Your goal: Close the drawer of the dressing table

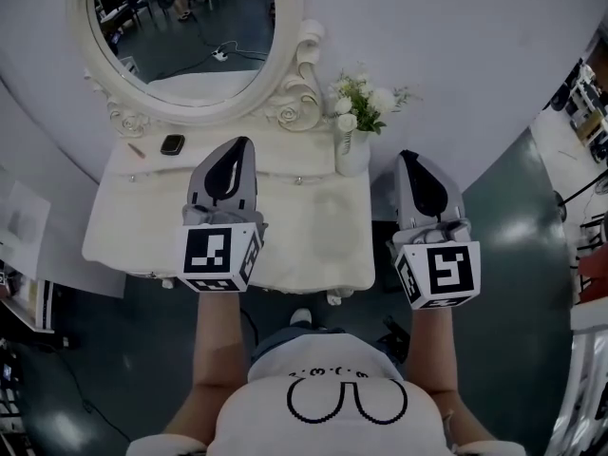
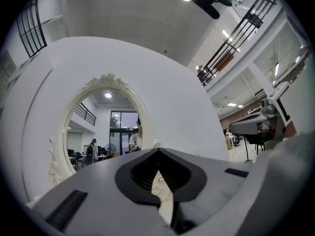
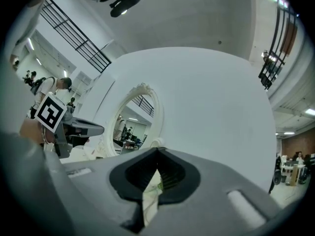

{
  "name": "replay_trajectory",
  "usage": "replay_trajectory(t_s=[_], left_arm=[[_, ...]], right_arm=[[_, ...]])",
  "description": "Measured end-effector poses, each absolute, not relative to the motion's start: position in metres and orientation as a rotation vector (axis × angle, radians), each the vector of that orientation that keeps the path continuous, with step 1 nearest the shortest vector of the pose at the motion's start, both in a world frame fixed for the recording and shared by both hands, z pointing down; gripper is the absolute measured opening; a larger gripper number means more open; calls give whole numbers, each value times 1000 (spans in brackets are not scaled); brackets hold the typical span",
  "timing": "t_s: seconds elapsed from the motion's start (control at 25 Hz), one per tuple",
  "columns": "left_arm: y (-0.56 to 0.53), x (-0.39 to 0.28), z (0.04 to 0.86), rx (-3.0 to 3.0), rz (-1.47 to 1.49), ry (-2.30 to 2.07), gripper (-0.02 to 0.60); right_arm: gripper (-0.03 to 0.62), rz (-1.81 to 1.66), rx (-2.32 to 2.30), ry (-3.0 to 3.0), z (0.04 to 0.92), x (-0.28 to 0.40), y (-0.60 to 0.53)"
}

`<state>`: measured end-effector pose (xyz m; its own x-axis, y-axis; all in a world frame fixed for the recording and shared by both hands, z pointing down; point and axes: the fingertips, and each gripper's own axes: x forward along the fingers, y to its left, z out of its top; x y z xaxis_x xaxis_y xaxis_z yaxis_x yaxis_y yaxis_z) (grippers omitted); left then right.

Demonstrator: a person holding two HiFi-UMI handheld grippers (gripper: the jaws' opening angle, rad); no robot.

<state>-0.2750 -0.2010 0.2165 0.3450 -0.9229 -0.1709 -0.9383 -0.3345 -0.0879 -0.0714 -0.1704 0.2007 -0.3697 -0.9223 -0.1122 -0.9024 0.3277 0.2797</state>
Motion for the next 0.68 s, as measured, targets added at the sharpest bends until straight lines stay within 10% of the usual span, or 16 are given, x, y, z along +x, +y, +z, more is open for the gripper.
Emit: replay_trajectory(t_s=[0.68], left_arm=[[-187,-262,191,-2465,247,1650,-2]], right_arm=[[3,-544,1723,-2494,196,-64,-159]])
